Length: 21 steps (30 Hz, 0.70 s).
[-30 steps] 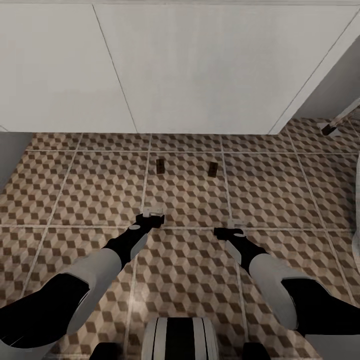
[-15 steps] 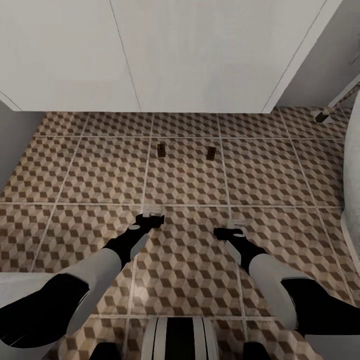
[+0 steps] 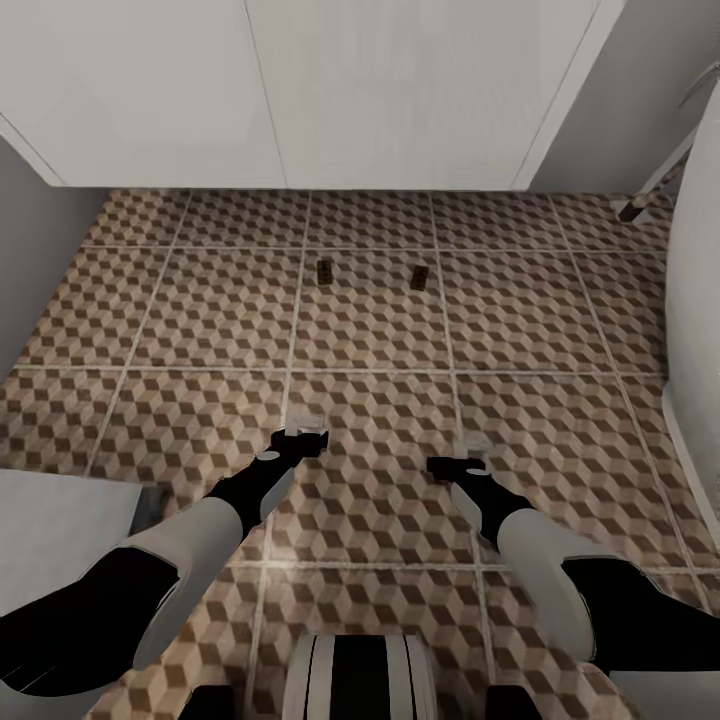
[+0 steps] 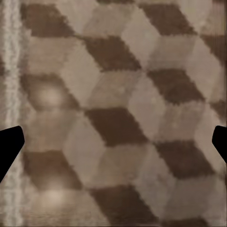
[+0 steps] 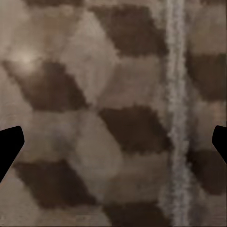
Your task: Take the four mousetraps from the cabinet in the bathroom and place them on the bathroom floor. Make sure all four end up on the same floor surface, and ensure that at least two of them are either under or directly next to the same bathroom sink.
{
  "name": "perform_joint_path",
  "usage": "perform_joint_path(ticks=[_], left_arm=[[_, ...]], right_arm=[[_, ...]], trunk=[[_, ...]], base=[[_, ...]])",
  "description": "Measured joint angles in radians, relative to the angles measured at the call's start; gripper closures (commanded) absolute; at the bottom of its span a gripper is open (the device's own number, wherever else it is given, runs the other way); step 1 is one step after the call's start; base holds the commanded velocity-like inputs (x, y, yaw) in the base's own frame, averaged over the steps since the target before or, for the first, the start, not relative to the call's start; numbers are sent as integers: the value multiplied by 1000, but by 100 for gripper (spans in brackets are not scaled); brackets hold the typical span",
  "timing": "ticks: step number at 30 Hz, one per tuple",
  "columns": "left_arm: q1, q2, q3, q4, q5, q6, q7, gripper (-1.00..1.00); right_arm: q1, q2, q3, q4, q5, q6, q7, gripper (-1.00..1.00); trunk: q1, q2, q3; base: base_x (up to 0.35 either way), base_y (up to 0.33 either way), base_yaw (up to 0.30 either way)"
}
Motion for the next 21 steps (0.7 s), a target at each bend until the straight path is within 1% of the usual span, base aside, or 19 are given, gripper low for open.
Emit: perform_joint_path(ticks=[7,13,21], left_arm=[[0,0,0,2,18,0,-1,-100],[0,-1,-1,4,23,0,-1,-100],[1,-2,-1,6,26,0,-1,-100]], right_arm=[[0,0,0,0,2,0,-5,-100],[0,1,0,0,2,0,-10,-100],[0,1,0,0,3,-1,-9,-100]], trunk=[[0,0,0],[0,0,0],[0,0,0]], base=[[-345,0,0],[-321,0,0],[-176,0,0]])
